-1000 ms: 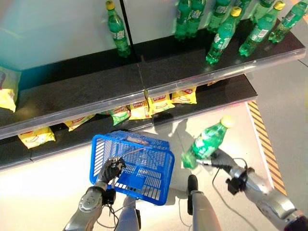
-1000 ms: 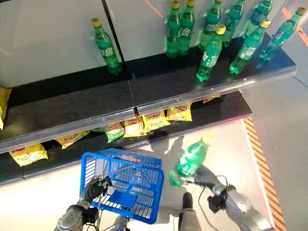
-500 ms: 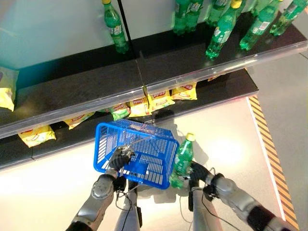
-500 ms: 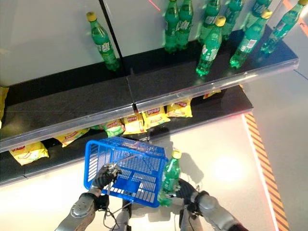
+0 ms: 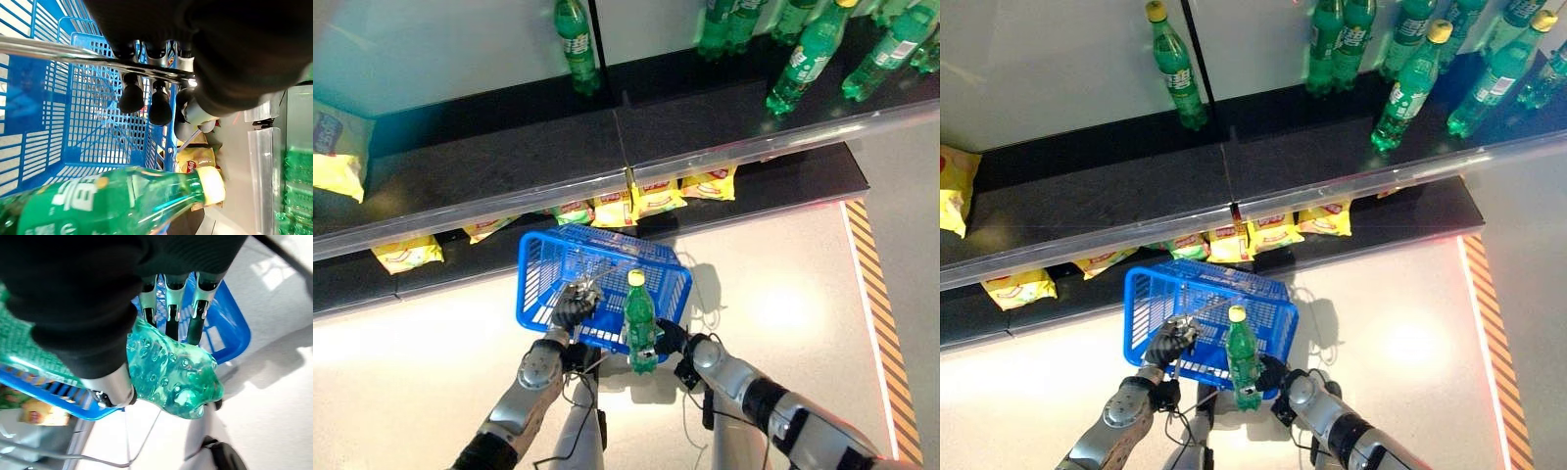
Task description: Pick up the snacks into the basket
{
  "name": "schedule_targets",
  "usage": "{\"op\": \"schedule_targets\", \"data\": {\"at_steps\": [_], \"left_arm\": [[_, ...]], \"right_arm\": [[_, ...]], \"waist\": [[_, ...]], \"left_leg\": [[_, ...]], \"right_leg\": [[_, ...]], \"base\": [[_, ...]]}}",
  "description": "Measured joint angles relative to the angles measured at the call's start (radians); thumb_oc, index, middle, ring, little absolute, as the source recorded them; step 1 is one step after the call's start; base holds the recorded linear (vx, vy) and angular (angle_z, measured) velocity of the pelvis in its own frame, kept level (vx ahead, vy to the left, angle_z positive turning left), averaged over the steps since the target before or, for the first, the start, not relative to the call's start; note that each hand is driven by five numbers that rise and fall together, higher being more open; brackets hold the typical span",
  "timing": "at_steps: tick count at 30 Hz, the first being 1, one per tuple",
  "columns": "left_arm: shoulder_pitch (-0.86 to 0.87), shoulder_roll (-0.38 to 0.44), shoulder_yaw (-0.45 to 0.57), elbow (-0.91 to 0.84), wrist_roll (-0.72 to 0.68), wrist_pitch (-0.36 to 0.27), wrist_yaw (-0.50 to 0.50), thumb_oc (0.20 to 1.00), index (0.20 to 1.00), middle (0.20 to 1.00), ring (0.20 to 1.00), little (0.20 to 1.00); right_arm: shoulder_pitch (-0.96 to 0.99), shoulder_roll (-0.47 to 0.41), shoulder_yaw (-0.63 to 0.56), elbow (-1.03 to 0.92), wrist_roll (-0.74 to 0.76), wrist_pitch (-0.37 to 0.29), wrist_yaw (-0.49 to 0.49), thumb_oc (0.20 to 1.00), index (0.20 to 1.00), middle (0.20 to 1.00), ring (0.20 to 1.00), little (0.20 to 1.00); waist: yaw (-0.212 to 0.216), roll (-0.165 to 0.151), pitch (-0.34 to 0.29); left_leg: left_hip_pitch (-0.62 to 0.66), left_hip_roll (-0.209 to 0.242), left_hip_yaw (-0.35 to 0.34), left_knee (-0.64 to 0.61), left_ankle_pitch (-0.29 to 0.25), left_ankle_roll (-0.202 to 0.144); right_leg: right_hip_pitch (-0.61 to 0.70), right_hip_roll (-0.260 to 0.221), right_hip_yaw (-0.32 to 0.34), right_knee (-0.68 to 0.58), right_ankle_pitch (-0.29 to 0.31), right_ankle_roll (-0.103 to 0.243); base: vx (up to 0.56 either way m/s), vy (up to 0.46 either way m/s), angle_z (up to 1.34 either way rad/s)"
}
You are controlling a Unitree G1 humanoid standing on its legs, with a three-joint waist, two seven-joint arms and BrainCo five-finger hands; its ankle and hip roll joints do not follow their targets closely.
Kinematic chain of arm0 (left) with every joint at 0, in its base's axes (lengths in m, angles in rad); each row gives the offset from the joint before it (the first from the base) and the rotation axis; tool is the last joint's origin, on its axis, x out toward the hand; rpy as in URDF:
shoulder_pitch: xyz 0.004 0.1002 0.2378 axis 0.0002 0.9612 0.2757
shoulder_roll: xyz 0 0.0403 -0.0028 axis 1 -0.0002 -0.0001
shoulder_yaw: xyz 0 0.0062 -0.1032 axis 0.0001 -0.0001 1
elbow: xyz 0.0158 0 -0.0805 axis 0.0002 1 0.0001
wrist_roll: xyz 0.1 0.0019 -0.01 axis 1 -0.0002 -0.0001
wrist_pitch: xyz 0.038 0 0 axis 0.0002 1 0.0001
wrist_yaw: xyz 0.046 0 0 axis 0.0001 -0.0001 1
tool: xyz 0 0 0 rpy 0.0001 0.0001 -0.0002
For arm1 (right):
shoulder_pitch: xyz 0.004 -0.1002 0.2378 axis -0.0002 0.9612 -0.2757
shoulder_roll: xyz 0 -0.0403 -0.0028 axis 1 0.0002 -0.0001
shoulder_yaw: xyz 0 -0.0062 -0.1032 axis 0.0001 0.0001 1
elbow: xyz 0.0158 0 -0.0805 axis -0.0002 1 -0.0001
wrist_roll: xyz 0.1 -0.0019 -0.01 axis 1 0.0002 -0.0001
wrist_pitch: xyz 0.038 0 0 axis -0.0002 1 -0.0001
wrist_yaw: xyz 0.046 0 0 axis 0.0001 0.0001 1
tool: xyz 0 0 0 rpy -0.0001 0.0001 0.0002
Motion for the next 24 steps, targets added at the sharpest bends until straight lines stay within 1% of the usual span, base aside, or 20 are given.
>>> {"op": "schedule_targets", "data": {"at_steps": [4, 6, 8, 9, 11, 14, 18, 20, 22, 24], "left_arm": [[-0.011, -0.002, -0.021, -0.01, 0.0, 0.002, -0.007, 0.2, 0.2, 0.2, 0.2, 0.2], [-0.012, -0.006, -0.029, -0.01, 0.0, 0.009, -0.014, 0.2, 0.2, 0.2, 0.2, 0.2], [-0.014, -0.006, -0.03, -0.01, -0.008, 0.013, -0.02, 0.2, 0.2, 0.2, 0.2, 0.2], [-0.016, -0.008, -0.031, -0.011, -0.01, 0.018, -0.022, 0.2, 0.2, 0.2, 0.2, 0.2], [-0.017, -0.008, -0.031, -0.011, -0.01, 0.019, -0.025, 0.2, 0.2, 0.2, 0.2, 0.2], [-0.026, -0.012, -0.05, -0.021, -0.01, 0.023, -0.03, 0.2, 0.2, 0.2, 0.2, 0.2], [-0.029, -0.015, -0.07, -0.043, -0.011, 0.026, -0.036, 0.2, 0.2, 0.2, 0.2, 0.2], [-0.037, -0.014, -0.07, -0.056, -0.029, 0.027, -0.036, 0.2, 0.2, 0.2, 0.2, 0.2], [-0.042, -0.013, -0.069, -0.081, -0.05, 0.027, -0.036, 0.2, 0.2, 0.2, 0.2, 0.2], [-0.042, -0.01, -0.069, -0.101, -0.051, 0.027, -0.036, 0.2, 0.2, 0.2, 0.2, 0.2]], "right_arm": [[-0.011, 0.023, -0.009, 0.078, 0.067, 0.009, 0.007, 0.2, 0.2, 0.2, 0.2, 0.2], [-0.011, 0.029, -0.013, 0.117, 0.108, 0.024, 0.012, 0.2, 0.2, 0.2, 0.2, 0.2], [-0.016, 0.059, -0.069, 0.191, 0.18, 0.026, 0.019, 0.2, 0.2, 0.2, 0.2, 0.2], [-0.014, 0.058, -0.086, 0.206, 0.218, 0.032, 0.018, 0.2, 0.2, 0.2, 0.2, 0.2], [-0.012, 0.055, -0.087, 0.212, 0.247, 0.037, 0.017, 0.2, 0.2, 0.2, 0.2, 0.2], [-0.014, 0.057, -0.127, 0.236, 0.294, 0.036, 0.012, 0.2, 0.2, 0.2, 0.2, 0.2], [-0.015, 0.068, -0.161, 0.253, 0.353, 0.038, -0.001, 0.2, 0.2, 0.2, 0.2, 0.2], [-0.032, 0.074, -0.205, 0.3, 0.372, 0.038, -0.015, 0.2, 0.2, 0.2, 0.2, 0.2], [-0.047, 0.069, -0.225, 0.326, 0.38, 0.042, -0.036, 0.2, 0.2, 0.2, 0.2, 0.2], [-0.059, 0.068, -0.249, 0.332, 0.394, 0.042, -0.05, 0.2, 0.2, 0.2, 0.2, 0.2]], "waist": [[0.001, 0.006, 0.001], [0.002, 0.008, 0.002], [0.003, 0.009, 0.002], [0.003, 0.012, 0.003], [0.002, 0.016, 0.004], [0.002, 0.034, 0.004], [0.006, 0.041, 0.004], [0.015, 0.054, 0.004], [0.033, 0.06, 0.005], [0.037, 0.06, 0.005]], "left_leg": [[-0.029, -0.011, -0.013, 0.013, 0.001, 0.0], [-0.03, -0.014, -0.016, 0.013, 0.001, 0.001], [-0.03, -0.015, -0.017, 0.013, 0.001, 0.001], [-0.031, -0.016, -0.018, 0.013, 0.002, 0.002], [-0.031, -0.016, -0.021, 0.013, 0.002, 0.002], [-0.04, -0.016, -0.036, 0.013, 0.002, 0.002], [-0.055, -0.021, -0.04, 0.014, 0.006, 0.003], [-0.063, -0.024, -0.043, 0.014, 0.01, 0.003], [-0.063, -0.026, -0.045, 0.014, 0.01, 0.004], [-0.065, -0.026, -0.05, 0.014, 0.011, 0.005]], "right_leg": [[-0.023, -0.012, -0.008, 0.021, -0.009, 0.001], [-0.023, -0.016, -0.009, 0.023, -0.011, 0.002], [-0.023, -0.016, -0.009, 0.024, -0.011, 0.003], [-0.023, -0.018, -0.011, 0.024, -0.011, 0.003], [-0.023, -0.018, -0.012, 0.024, -0.011, 0.003], [-0.024, -0.02, -0.025, 0.03, -0.014, 0.002], [-0.043, -0.028, -0.029, 0.047, -0.02, 0.001], [-0.052, -0.032, -0.029, 0.053, -0.021, 0.001], [-0.055, -0.034, -0.029, 0.059, -0.024, 0.001], [-0.059, -0.038, -0.03, 0.066, -0.031, 0.002]], "base": [[0.0, -0.008, 0.11], [0.0, -0.001, 0.05], [0.0, 0.0, 0.0], [0.0, 0.0, 0.0], [0.0, -0.004, 0.02], [0.0, 0.0, 0.1], [0.0, 0.005, 0.07], [0.0, 0.013, 0.04], [0.0, 0.006, 0.05], [0.0, 0.008, 0.09]]}}
